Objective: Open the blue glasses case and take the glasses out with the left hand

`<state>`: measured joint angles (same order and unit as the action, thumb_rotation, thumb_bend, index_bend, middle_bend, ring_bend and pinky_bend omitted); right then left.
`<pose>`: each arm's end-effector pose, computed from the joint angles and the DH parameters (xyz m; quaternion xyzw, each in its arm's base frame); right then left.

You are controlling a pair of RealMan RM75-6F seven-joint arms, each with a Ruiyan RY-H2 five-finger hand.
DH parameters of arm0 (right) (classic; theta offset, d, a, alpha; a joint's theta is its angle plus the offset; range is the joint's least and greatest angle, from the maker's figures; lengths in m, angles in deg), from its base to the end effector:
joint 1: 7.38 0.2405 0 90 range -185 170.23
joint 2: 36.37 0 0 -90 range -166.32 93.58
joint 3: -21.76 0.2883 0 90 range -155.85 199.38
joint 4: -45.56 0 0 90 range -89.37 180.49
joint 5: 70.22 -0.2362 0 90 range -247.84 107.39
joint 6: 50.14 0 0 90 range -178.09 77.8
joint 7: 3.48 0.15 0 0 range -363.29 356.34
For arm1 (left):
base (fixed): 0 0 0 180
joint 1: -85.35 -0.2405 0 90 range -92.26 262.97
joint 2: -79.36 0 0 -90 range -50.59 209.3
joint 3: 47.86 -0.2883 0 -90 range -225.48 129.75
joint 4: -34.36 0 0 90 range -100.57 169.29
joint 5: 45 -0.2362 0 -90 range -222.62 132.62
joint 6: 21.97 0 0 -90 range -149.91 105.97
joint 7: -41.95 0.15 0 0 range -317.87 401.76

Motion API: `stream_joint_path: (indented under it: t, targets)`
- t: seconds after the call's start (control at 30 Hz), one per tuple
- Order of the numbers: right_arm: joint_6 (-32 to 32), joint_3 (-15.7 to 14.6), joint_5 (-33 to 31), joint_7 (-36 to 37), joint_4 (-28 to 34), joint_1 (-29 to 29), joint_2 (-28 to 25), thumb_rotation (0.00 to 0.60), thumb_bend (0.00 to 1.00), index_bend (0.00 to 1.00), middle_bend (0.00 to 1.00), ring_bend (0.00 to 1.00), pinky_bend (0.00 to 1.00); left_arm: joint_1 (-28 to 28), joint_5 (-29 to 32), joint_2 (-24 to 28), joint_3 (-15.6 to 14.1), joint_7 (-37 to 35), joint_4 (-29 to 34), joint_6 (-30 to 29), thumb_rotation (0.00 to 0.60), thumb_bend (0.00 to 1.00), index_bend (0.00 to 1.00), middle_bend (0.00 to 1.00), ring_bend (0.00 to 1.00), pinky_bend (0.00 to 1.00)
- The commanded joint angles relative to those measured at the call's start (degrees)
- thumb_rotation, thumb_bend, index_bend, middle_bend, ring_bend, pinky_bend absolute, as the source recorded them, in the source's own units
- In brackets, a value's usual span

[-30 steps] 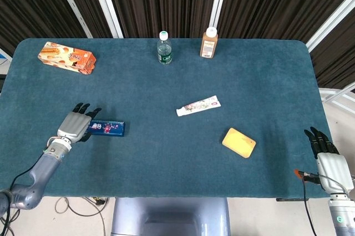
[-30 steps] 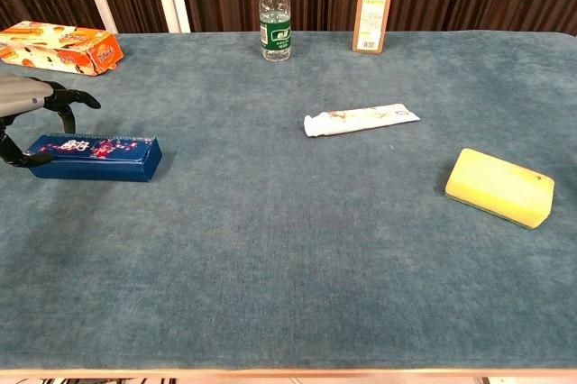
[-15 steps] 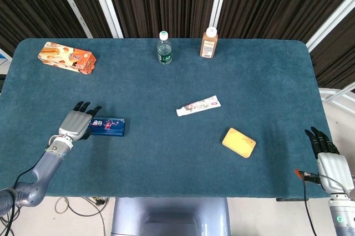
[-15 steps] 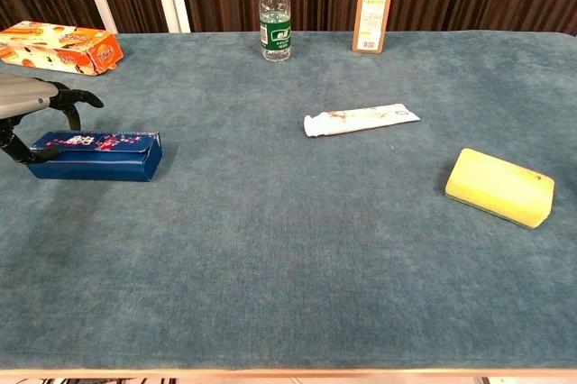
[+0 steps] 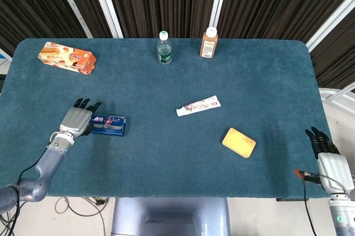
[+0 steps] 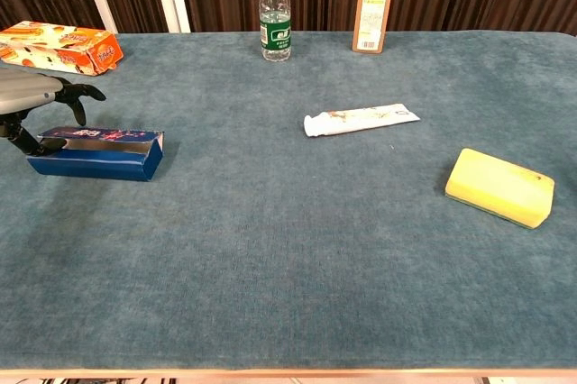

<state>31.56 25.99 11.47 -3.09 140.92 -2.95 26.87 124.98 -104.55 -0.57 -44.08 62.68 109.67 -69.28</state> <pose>-0.3524 -0.1934 0.1484 0.5690 -0.4301 0.3787 0.5898 -0.2921 0.3918 0.0143 -0.7596 -0.3629 -0.2074 0.4983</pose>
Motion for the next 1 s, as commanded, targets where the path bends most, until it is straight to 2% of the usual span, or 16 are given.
stream_joint_path:
  t: [0.03,0.47,0.67,0.83,1.0]
  targets:
    - [0.0,0.0,-0.1,0.0,0.0,0.0,0.0,0.6,0.2,0.0,0.0,0.0,0.19,0.3,0.4,-0.7,0.3,0.2,-1.0,0.1,0.6,0.45,0.06,0.24,0.0,0.04]
    - [-0.1,0.1,-0.2,0.1,0.2,0.0,0.1,0.6,0.2,0.0,0.0,0.0,0.19,2.9,1.7,-4.6,3.4,1.0,-6.2,-0.2,0.6,0.44,0.05,0.23,0.0,0.04]
    - [-0.1,0.1,-0.3,0.2,0.2,0.0,0.1,0.6,0.2,0.0,0.0,0.0,0.19,3.8,4.0,-6.5,4.9,1.8,-8.5,0.0,0.6,0.39,0.05,0.23,0.0,0.04]
    - [0.0,0.1,-0.2,0.4,0.2,-0.1,-0.1,0.6,0.2,0.0,0.0,0.0,0.19,3.5,4.7,-5.4,5.6,1.7,-6.2,-1.0,0.6,0.34,0.05,0.23,0.0,0.04]
    - [0.2,0.1,-0.1,0.9,0.1,-0.2,-0.2,0.6,0.2,0.0,0.0,0.0,0.19,1.2,3.7,-1.3,5.2,0.4,0.4,-3.6,0.6,0.26,0.05,0.21,0.0,0.04]
